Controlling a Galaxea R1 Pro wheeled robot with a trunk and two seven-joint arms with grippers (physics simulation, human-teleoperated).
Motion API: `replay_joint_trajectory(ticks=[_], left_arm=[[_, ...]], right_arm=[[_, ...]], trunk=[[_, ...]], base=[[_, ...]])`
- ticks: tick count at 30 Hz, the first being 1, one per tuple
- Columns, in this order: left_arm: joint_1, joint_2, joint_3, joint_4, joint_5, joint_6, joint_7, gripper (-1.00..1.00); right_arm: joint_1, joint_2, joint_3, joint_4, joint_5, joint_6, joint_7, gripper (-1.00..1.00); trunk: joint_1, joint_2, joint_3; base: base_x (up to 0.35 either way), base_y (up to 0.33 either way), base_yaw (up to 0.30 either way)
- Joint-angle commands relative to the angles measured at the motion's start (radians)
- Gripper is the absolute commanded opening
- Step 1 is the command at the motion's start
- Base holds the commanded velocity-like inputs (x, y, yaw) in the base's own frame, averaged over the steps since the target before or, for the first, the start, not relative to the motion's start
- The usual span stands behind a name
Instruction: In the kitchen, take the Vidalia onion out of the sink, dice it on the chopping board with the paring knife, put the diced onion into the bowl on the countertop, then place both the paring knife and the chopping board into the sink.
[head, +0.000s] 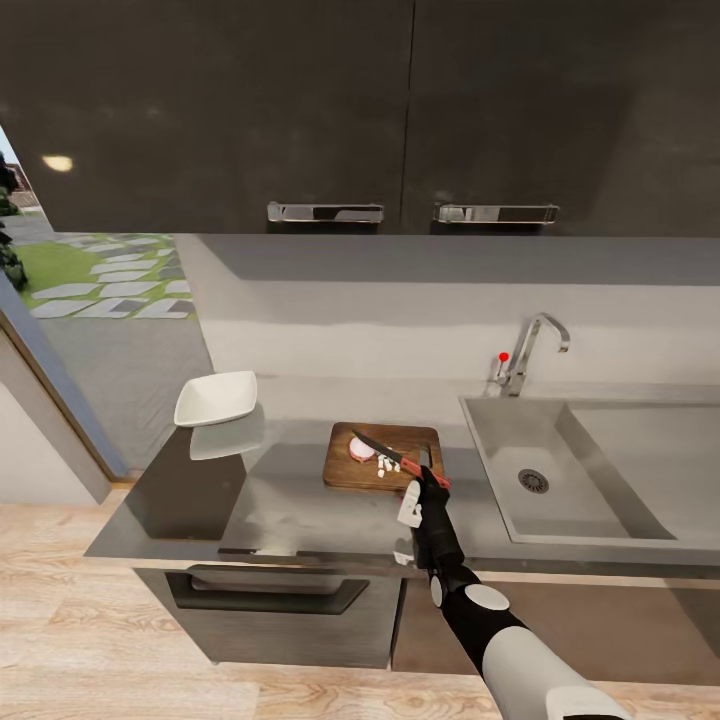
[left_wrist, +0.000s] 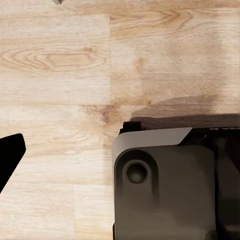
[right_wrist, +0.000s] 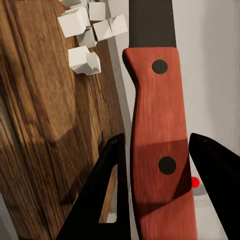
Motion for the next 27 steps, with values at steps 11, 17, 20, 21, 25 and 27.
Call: replay_joint_trajectory(ticks=[11, 17, 20, 21, 25, 27], left_arm=[[-0.002, -0.001, -0.008, 0.005, 0.002, -0.007, 0.005, 1.0], [-0.002, -0.001, -0.008, 0.005, 0.002, -0.007, 0.005, 1.0], [-0.002, -0.001, -0.008, 0.005, 0.002, -0.007, 0.005, 1.0], [-0.002, -0.001, -0.008, 0.005, 0.002, -0.007, 0.005, 1.0], [-0.002, -0.001, -0.008, 0.005, 0.002, -0.007, 0.005, 1.0], [-0.002, -0.001, -0.008, 0.005, 0.002, -0.007, 0.005, 1.0]], right_arm=[[-0.001, 0.001, -0.005, 0.002, 0.002, -0.008, 0.0, -1.0], [-0.001, 0.001, -0.005, 0.002, 0.002, -0.008, 0.0, -1.0], [-0.001, 0.001, -0.005, 0.002, 0.002, -0.008, 0.0, -1.0], [-0.001, 0.001, -0.005, 0.002, 0.002, -0.008, 0.0, -1.0], [-0.001, 0.001, -0.005, 0.002, 0.002, -0.008, 0.0, -1.0], [-0.001, 0.001, -0.005, 0.003, 0.002, -0.008, 0.0, -1.0]], trunk=[[0.001, -0.002, -0.002], [0.001, -0.002, -0.002], [0.001, -0.002, -0.002], [0.001, -0.002, -0.002], [0.001, -0.002, -0.002], [0.001, -0.002, -0.002]], base=[[0.0, 0.0, 0.0], [0.034, 0.022, 0.0], [0.09, 0.077, 0.0], [0.029, 0.025, 0.0], [0.007, 0.006, 0.0], [0.001, 0.001, 0.0]])
